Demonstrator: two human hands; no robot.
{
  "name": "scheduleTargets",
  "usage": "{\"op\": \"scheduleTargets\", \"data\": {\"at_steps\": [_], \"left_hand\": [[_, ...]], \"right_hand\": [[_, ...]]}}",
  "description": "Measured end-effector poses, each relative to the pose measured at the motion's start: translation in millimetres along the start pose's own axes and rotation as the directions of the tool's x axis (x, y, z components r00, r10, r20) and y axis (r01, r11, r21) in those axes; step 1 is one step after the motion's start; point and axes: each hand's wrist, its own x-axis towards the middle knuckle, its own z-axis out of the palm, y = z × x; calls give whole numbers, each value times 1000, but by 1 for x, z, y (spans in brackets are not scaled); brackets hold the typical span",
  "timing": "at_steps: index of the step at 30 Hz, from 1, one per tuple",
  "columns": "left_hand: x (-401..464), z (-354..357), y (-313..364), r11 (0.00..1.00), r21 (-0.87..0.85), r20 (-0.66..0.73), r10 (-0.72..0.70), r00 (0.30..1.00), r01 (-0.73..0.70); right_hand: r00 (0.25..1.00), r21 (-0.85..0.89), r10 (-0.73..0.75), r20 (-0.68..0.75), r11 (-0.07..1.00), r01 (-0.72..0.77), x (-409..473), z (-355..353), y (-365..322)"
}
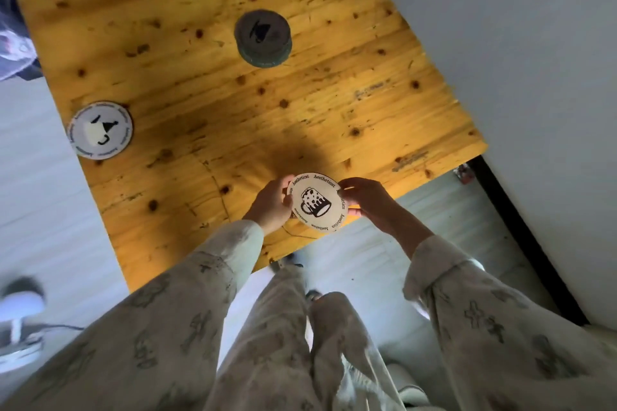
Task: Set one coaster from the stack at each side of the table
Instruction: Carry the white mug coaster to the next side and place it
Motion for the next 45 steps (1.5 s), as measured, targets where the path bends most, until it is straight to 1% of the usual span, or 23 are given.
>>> {"op": "scheduleTargets", "data": {"at_steps": [3,6,8,10,13,15,17,19,20,22,23,26,27,29,31,33,34,35,37,39,42,43,45], "left_hand": [[18,-1,0,999,50,25,-18,1000,17],[33,1,0,993,113,38,-17,999,13],[39,3,-2,990,137,42,-39,998,33],[44,5,-5,982,179,21,-60,998,55],[50,6,-4,974,209,-22,-82,996,85],[51,8,-1,978,183,-23,-93,995,96],[52,12,2,981,167,6,-100,995,98],[51,17,2,980,162,28,-120,992,114],[49,19,1,980,153,24,-135,991,129],[45,23,-2,980,106,9,-168,986,166],[42,26,-4,982,54,7,-180,984,179],[25,37,-11,966,-113,-20,-237,971,233],[18,40,-12,951,-152,-22,-275,961,268],[11,45,-14,924,-223,-15,-323,946,312],[15,41,-11,909,-271,-77,-349,934,317],[27,32,-5,935,-210,-172,-323,930,286],[35,27,-1,955,-148,-182,-280,942,255],[43,23,4,971,-89,-161,-232,959,220],[57,16,16,987,10,-82,-160,984,161],[64,16,24,989,68,-18,-130,991,131],[62,24,20,982,80,9,-173,985,171],[57,27,16,980,50,-5,-190,982,190],[42,36,7,976,-70,-41,-208,977,204]], "right_hand": [[999,-46,40,-20,998,-41,27,-2,-5],[995,-112,10,-99,994,-21,48,-4,-11],[989,-103,-18,-148,995,2,55,-4,-13],[981,-95,-31,-190,995,12,58,-6,-11],[966,-118,17,-258,992,-49,53,-10,-1],[970,-101,98,-221,987,-123,45,-8,6],[970,-72,187,-155,977,-200,37,-1,13],[965,-39,226,-135,972,-233,32,7,18],[964,-28,221,-147,973,-228,31,10,18],[968,-55,151,-202,985,-166,34,10,13],[969,-60,106,-221,991,-122,36,8,7],[982,35,35,-187,999,-28,42,-4,-15],[985,48,18,-173,999,-10,46,-8,-21],[978,19,2,-211,1000,3,53,-15,-31],[961,-69,3,-275,997,-23,56,-20,-33],[964,-144,72,-257,983,-112,56,-23,-25],[966,-158,121,-227,975,-159,53,-23,-18],[964,-153,164,-207,968,-198,49,-21,-10],[949,-86,231,-213,963,-254,43,-14,3],[945,-2,261,-197,964,-267,40,-6,9],[960,40,206,-192,979,-202,43,-6,4],[965,28,170,-201,985,-168,45,-8,0],[973,-12,102,-206,994,-107,50,-15,-10]]}}
